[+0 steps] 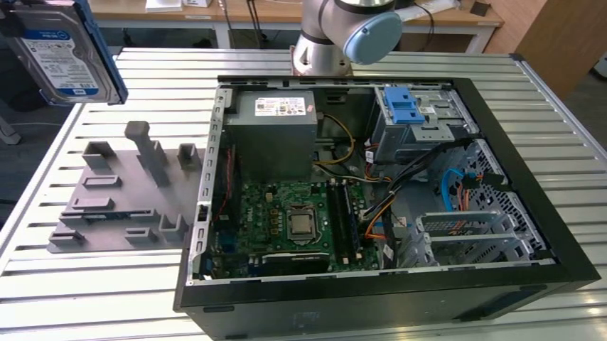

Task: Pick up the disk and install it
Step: 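Pick up the disk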

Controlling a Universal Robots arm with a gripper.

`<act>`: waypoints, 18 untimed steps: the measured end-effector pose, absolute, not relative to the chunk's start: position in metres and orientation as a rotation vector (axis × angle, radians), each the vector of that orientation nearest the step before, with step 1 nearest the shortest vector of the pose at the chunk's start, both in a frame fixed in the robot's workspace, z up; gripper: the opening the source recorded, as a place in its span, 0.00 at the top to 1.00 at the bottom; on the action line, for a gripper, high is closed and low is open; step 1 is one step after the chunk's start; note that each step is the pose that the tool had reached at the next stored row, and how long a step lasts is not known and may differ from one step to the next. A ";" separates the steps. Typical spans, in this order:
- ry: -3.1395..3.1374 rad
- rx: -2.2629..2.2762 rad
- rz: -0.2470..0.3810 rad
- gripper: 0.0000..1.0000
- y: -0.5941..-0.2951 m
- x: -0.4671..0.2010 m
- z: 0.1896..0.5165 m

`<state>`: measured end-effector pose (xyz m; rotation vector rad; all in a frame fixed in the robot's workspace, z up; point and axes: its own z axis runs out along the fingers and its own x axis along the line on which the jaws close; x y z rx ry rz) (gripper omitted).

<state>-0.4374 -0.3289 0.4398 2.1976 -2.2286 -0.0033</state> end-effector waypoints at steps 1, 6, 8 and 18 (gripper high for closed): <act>-2.229 2.198 -0.003 0.64 -0.329 -0.437 0.441; -2.229 2.198 -0.003 0.64 -0.329 -0.437 0.447; -2.229 2.198 -0.003 0.64 -0.329 -0.437 0.448; -2.229 2.198 -0.003 0.64 -0.329 -0.437 0.458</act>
